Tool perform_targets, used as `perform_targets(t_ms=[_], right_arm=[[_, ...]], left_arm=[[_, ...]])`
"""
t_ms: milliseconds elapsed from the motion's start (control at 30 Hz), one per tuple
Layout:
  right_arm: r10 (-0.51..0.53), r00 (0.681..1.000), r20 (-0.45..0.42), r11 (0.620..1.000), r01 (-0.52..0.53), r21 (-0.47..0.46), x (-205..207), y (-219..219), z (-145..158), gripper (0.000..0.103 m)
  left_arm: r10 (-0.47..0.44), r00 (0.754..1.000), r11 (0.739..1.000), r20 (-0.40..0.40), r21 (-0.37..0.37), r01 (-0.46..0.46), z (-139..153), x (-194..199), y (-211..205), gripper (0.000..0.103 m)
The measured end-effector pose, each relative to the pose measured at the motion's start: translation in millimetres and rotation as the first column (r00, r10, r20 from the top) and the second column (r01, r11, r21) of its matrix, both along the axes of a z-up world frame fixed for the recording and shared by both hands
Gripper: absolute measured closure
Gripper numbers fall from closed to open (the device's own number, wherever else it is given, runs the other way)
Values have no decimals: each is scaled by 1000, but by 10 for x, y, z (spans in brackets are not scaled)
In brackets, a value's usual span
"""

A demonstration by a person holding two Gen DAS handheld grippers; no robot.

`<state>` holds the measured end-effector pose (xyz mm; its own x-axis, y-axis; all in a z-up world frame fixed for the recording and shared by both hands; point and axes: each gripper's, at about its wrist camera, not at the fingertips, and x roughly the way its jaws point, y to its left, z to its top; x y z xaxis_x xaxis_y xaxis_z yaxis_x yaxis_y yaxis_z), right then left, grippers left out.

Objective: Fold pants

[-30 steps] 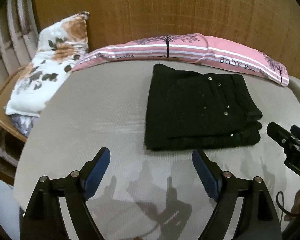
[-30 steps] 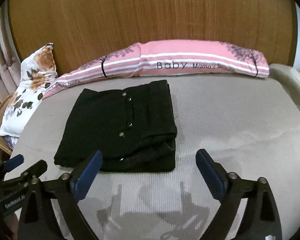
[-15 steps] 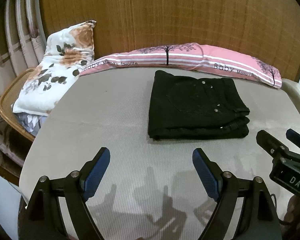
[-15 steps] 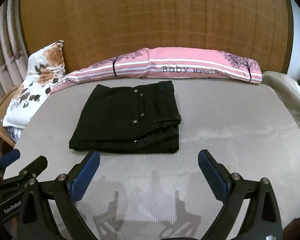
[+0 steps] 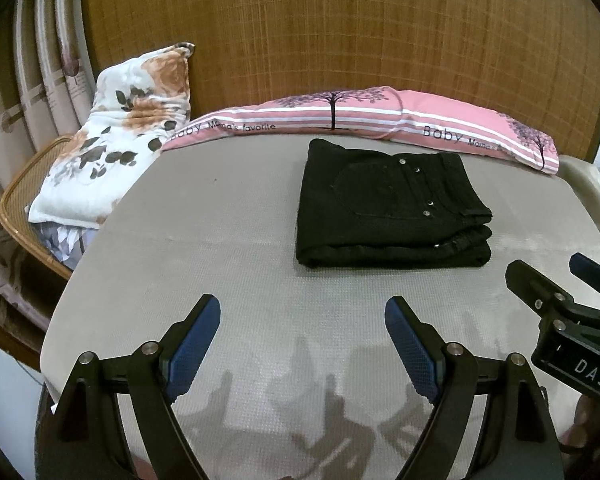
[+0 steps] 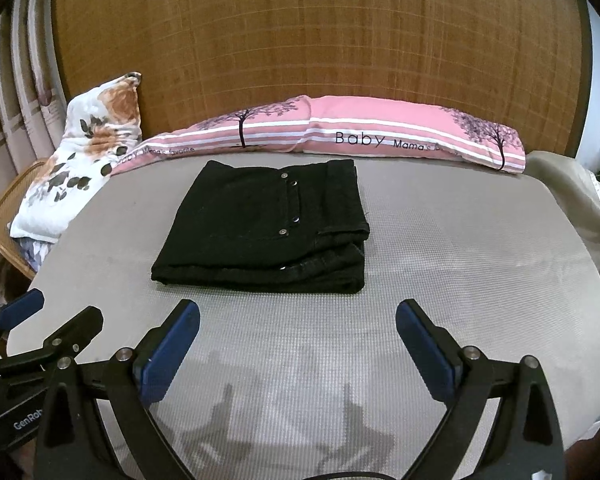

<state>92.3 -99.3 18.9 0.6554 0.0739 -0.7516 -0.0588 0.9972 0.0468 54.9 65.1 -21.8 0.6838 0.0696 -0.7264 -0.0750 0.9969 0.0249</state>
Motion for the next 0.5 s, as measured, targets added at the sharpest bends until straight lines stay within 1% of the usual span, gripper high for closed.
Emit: perform_targets(t_ms=[500], right_arm=[[-4, 1000, -7, 1000, 4, 7, -46, -12, -7, 6]], left_arm=[[0, 1000, 1000, -15, 2, 0, -4, -94, -48, 18]])
